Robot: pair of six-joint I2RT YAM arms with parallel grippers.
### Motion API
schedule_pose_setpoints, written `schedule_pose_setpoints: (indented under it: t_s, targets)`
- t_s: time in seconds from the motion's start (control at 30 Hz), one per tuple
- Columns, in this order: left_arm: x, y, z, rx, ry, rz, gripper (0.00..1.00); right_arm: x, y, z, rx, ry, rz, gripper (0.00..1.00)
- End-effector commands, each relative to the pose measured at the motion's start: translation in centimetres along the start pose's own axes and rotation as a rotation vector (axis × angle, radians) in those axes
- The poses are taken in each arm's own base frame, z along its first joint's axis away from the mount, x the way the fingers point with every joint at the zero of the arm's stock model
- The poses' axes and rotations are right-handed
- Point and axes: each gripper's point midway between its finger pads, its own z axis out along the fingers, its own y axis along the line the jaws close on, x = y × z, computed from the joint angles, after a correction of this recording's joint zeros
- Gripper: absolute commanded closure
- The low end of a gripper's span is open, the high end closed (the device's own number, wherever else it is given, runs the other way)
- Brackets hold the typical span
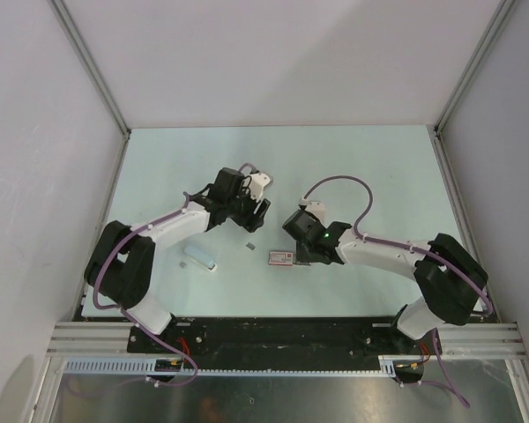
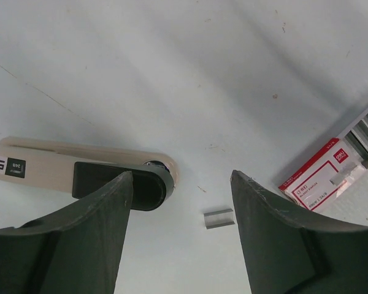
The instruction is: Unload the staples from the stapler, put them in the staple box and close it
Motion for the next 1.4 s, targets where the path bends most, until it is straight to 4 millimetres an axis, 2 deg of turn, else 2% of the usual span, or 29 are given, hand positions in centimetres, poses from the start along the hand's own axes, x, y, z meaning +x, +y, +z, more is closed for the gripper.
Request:
schedule_pose_setpoints:
  t_s: [0.0,0.27,1.2,1.37]
  targets:
    - [-0.2,-0.3,-0.2,-0.007,-0.021,0.054,0.30,-0.1,1.9,0.1,0.017,-0.026,0.072,0.96]
    - [-0.2,-0.5,-0.8,-0.018,-0.042,0.064,0.30,0.7,3.1,0.8,0.051,-0.031,0.077,0.96]
    - [0.4,-0.9,-2.0,-0.020,-0.055,0.080,0.30,0.1,2.6,2.1,0.094,-0.050,0.063,0.96]
    - [0.3,-0.8,-2.1,-0.022,-0.058,0.079,0.30,0.3,2.5,2.2,0.096,-0.044,0.060,0.92]
